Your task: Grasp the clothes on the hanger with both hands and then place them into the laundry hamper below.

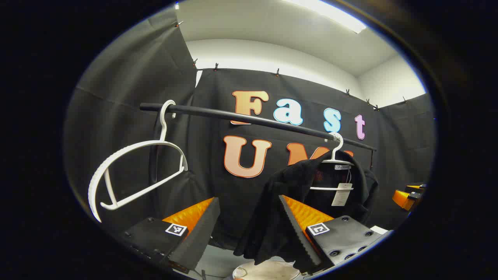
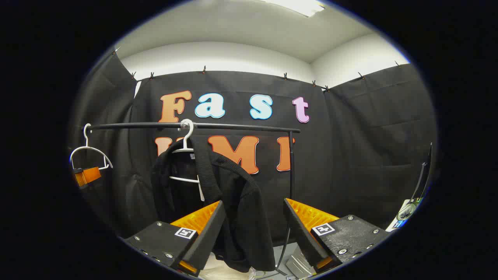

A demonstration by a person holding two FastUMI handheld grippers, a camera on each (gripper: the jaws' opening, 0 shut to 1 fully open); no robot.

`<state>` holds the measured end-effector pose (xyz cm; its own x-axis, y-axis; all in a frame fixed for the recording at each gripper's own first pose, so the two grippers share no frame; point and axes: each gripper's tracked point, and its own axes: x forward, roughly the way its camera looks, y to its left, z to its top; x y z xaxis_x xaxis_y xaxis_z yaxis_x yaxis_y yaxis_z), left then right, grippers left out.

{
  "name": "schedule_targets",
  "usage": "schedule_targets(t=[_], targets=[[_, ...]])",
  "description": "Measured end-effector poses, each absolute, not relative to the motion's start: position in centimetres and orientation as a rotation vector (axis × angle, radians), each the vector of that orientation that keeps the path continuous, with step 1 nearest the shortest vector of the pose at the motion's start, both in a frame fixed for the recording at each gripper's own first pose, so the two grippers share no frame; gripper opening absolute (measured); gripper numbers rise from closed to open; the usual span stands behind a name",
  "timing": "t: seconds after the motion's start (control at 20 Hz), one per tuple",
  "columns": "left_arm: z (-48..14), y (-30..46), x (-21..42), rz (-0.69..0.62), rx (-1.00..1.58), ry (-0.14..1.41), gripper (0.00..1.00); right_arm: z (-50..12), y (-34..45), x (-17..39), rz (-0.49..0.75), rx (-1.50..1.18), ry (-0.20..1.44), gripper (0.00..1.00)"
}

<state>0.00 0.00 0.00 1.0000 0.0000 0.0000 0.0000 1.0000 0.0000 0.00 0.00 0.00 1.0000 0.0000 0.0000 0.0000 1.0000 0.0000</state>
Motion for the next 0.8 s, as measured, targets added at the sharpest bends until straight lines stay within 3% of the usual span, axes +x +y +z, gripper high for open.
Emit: schedule_targets(t=[0.3, 0.35, 0.65, 0.75, 0.8], targets=[[-0.41, 0.59, -0.21, 0.012, 0.019, 0.014, 0.96, 0.16, 0.55, -0.56, 0.014, -0.006, -0.009, 0.93], [-0.42, 0.63, -0.23, 0.013, 0.016, 0.013, 0.96, 0.16, 0.54, -0.59, 0.013, -0.007, -0.008, 1.0], [-0.36, 0.95, -0.47, 0.023, 0.015, 0.01, 1.0, 0.02, 0.56, -0.88, 0.011, -0.003, -0.004, 1.0], [-0.42, 0.93, -0.48, 0.024, 0.014, 0.009, 0.93, -0.02, 0.66, -0.88, 0.012, -0.009, -0.003, 1.0], [-0.37, 1.01, -0.51, 0.024, 0.014, 0.008, 0.96, -0.06, 0.57, -0.88, 0.012, -0.013, -0.003, 1.0]])
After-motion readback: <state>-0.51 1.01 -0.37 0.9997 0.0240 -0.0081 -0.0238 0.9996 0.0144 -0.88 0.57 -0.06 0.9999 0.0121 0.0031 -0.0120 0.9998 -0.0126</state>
